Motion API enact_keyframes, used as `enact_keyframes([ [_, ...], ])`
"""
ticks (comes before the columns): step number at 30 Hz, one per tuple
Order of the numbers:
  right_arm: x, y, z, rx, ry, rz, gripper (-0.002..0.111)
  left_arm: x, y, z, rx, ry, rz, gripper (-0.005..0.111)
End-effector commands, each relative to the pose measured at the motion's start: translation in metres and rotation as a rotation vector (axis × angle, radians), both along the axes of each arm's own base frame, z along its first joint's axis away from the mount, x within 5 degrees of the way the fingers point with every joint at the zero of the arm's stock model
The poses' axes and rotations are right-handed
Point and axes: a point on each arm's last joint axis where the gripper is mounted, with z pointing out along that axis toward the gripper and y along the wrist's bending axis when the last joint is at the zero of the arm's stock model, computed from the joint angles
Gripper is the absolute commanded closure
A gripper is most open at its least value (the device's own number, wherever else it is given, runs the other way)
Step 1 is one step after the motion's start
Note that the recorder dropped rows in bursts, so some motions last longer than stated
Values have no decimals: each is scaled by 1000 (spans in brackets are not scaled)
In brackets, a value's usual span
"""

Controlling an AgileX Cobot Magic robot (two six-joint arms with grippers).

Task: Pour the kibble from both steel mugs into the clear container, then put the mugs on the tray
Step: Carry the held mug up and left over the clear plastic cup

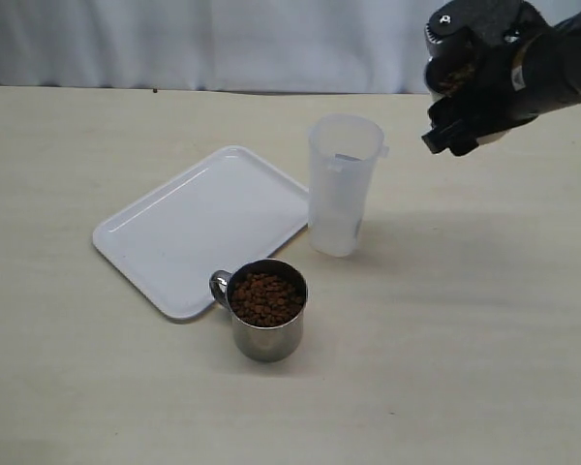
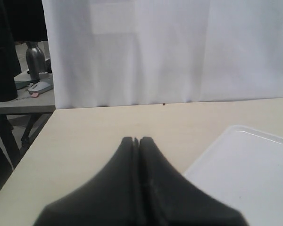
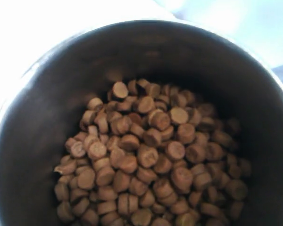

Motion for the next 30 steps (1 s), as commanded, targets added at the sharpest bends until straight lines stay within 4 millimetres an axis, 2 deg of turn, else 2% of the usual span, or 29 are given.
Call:
enact_keyframes([
  [1,0,15,17,-80,-97,103,103,0,0,4,-4,-16,-1,107],
  [8,3,25,27,-158,-147,145,103,0,0,3,-4,-14,-1,107],
  [16,6,42,16,-355,-166,223,103,0,0,3,-4,-14,-1,107],
  [30,8,53,21,-366,-263,345,103,0,0,3,-4,-14,-1,107],
])
